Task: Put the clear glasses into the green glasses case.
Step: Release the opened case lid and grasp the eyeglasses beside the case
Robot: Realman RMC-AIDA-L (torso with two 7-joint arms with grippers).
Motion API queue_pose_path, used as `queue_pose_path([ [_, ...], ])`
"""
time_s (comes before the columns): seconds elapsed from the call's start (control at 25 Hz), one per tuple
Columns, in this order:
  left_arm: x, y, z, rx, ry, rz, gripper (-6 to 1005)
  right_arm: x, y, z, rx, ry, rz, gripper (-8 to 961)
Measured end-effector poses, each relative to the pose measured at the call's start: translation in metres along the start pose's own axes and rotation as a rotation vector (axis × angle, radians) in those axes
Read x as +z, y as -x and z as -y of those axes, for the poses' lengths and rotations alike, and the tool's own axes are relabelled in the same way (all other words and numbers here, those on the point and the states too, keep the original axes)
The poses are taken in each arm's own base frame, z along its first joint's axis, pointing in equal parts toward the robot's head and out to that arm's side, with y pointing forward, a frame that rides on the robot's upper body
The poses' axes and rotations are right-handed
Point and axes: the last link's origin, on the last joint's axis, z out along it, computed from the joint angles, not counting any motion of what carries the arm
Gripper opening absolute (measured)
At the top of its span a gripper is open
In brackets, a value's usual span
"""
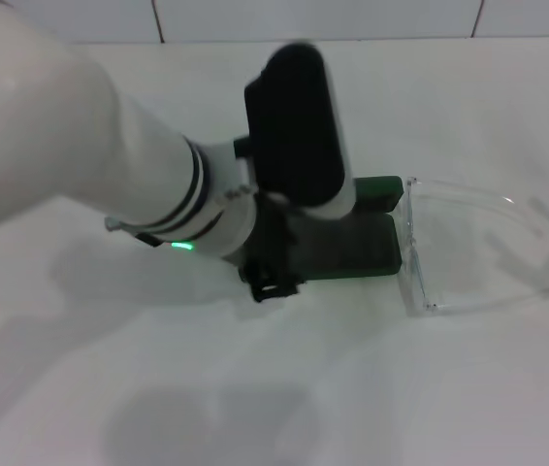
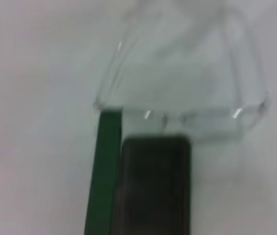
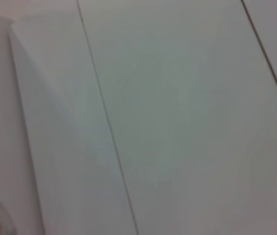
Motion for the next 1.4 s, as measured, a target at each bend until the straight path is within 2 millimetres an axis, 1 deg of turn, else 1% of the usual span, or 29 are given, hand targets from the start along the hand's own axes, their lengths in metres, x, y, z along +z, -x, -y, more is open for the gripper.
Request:
queue_pose_path([
  [0.08,-0.017,-0.009,0.000,-0.042,0.040,-0.074,408,0.004,0.002,0.002,0.017,0.028,-0.021,885],
  [0.16,-0.032,-0.013,0.002,-0.086,0.089,-0.149,408,0.009,0.005,0.006,0.049,0.044,-0.056,885],
  [0.24,-0.048,-0.015,0.008,-0.131,0.132,-0.246,393,0.016,0.010,0.018,0.107,0.041,-0.134,870],
  [0.32,-0.062,-0.013,0.012,-0.163,0.174,-0.348,364,0.024,0.016,0.028,0.168,0.052,-0.238,854],
  [0.4,-0.074,-0.007,0.013,-0.181,0.216,-0.446,335,0.038,0.022,0.032,0.237,0.092,-0.359,839],
  [0.48,-0.085,-0.003,0.007,-0.189,0.281,-0.563,306,0.051,0.025,0.031,0.286,0.125,-0.473,824],
  [0.6,-0.100,0.003,-0.006,-0.154,0.378,-0.750,263,0.073,0.028,0.025,0.331,0.151,-0.681,801],
  [0.64,-0.103,0.007,-0.009,-0.148,0.385,-0.792,248,0.081,0.028,0.021,0.343,0.150,-0.753,742],
  [0.72,-0.106,0.015,-0.012,-0.150,0.369,-0.849,124,0.098,0.028,0.015,0.357,0.144,-0.851,624],
  [0.76,-0.105,0.019,-0.012,-0.154,0.360,-0.860,62,0.105,0.027,0.013,0.368,0.137,-0.885,622],
  [0.84,-0.102,0.027,-0.013,-0.165,0.348,-0.876,47,0.124,0.025,0.009,0.382,0.111,-0.989,619],
  [0.96,-0.091,0.038,-0.015,-0.187,0.358,-0.880,24,0.147,0.026,0.005,0.382,0.075,-1.127,614],
  [1.12,-0.077,0.047,-0.016,-0.198,0.377,-0.895,24,0.174,0.036,-0.002,0.385,0.047,-1.235,608],
  [1.28,-0.070,0.052,-0.018,-0.169,0.367,-0.917,24,0.187,0.040,0.001,0.353,-0.043,-1.324,609],
  [1.4,-0.069,0.052,-0.018,-0.142,0.358,-0.926,24,0.196,0.036,-0.002,0.350,-0.059,-1.383,609],
])
